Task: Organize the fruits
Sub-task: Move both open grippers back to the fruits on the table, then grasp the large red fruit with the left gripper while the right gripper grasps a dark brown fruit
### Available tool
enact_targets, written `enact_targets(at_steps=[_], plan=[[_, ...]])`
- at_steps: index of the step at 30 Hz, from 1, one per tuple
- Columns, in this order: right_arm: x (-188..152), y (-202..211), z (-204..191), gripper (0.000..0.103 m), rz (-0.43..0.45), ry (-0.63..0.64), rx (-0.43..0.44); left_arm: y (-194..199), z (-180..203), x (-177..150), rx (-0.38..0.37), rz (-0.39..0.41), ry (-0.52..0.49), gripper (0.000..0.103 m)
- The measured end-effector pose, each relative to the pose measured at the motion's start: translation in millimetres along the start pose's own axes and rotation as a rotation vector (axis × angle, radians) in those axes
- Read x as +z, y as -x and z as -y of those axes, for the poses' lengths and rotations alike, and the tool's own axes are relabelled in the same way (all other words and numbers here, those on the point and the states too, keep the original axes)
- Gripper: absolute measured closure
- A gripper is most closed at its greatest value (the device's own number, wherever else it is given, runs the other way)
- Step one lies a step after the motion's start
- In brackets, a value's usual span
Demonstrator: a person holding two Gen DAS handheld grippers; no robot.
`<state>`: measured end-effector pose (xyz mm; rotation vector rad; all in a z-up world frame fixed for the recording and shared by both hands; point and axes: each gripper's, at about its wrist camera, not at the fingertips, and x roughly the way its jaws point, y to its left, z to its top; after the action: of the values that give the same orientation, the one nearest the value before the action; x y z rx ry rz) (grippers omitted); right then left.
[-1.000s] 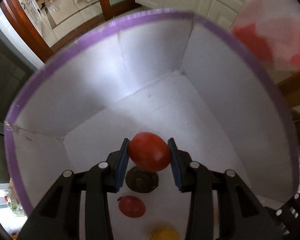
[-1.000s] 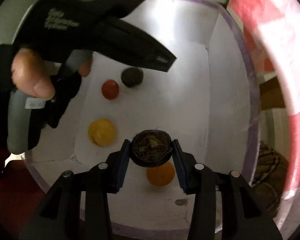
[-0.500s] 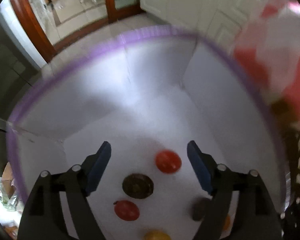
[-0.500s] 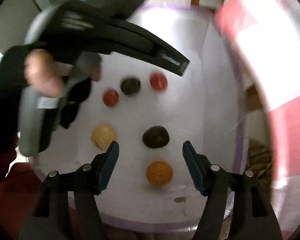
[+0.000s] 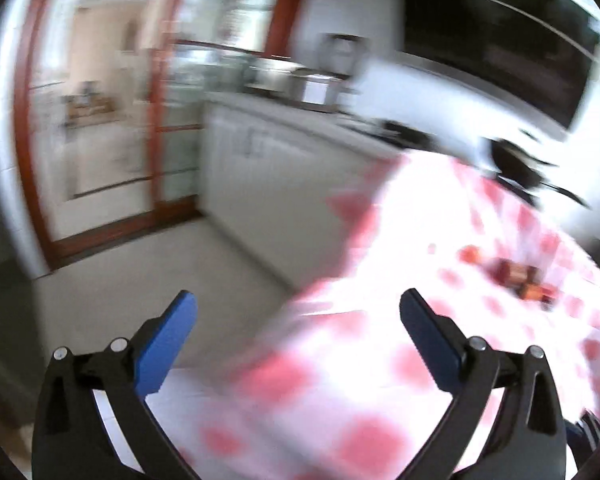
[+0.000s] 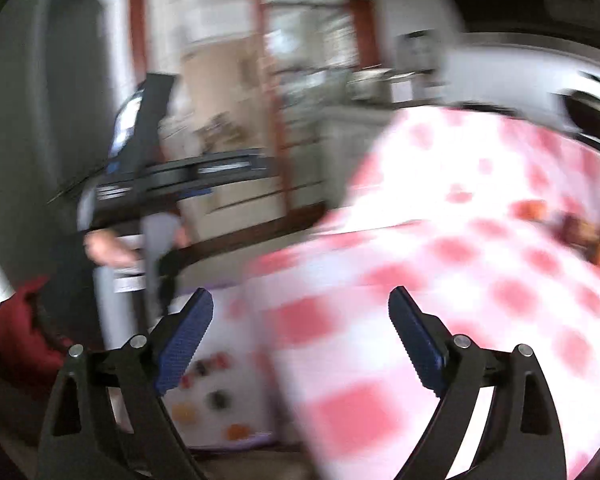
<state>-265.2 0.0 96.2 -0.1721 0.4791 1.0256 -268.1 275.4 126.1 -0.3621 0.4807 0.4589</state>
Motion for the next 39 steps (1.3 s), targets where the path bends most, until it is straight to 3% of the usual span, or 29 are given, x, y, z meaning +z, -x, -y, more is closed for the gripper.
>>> enact_targets(at_steps=[1, 4, 7, 10, 14, 18, 21, 25, 29, 34, 37, 39], plan=[[-2, 7, 20, 0.016, 0.012, -0.033, -0.042, -11, 36, 2, -0.064, -0.015, -0.026, 0.002], [-6, 28, 93, 0.016, 0.03, -0.175, -0.235, -50, 117, -7, -0.157, -0.05, -0.084, 0.002], [-15, 40, 175, 0.016, 0.016, -0.331, -0.37, -113, 190, -23, -0.245, -0.187, -0.096, 0.002], [-25, 52, 251, 0.016, 0.01, -0.47, -0.466, -169, 248, -29, -0.278, -0.23, -0.072, 0.002], [-36, 45, 334, 0.015, -0.016, -0.574, -0.57, -221, 316, -42, -0.301, -0.238, -0.146, 0.002], [-49, 30, 387, 0.015, -0.071, -0.615, -0.621, -248, 333, -39, -0.361, -0.275, -0.189, 0.002], [-48, 19, 417, 0.015, -0.088, -0.664, -0.627, -262, 332, -41, -0.406, -0.294, -0.157, 0.002], [-32, -3, 448, 0.016, -0.105, -0.658, -0.663, -256, 324, -42, -0.486, -0.284, -0.147, 0.002], [-14, -33, 474, 0.02, -0.14, -0.653, -0.685, -259, 324, -42, -0.502, -0.302, -0.139, 0.002], [-5, -62, 495, 0.041, -0.205, -0.66, -0.711, -258, 323, -42, -0.503, -0.313, -0.145, 0.002], [-6, -66, 493, 0.061, -0.226, -0.641, -0.749, -260, 323, -42, -0.496, -0.326, -0.14, 0.002], [-11, -56, 496, 0.061, -0.169, -0.686, -0.726, -262, 324, -41, -0.493, -0.34, -0.138, 0.002]])
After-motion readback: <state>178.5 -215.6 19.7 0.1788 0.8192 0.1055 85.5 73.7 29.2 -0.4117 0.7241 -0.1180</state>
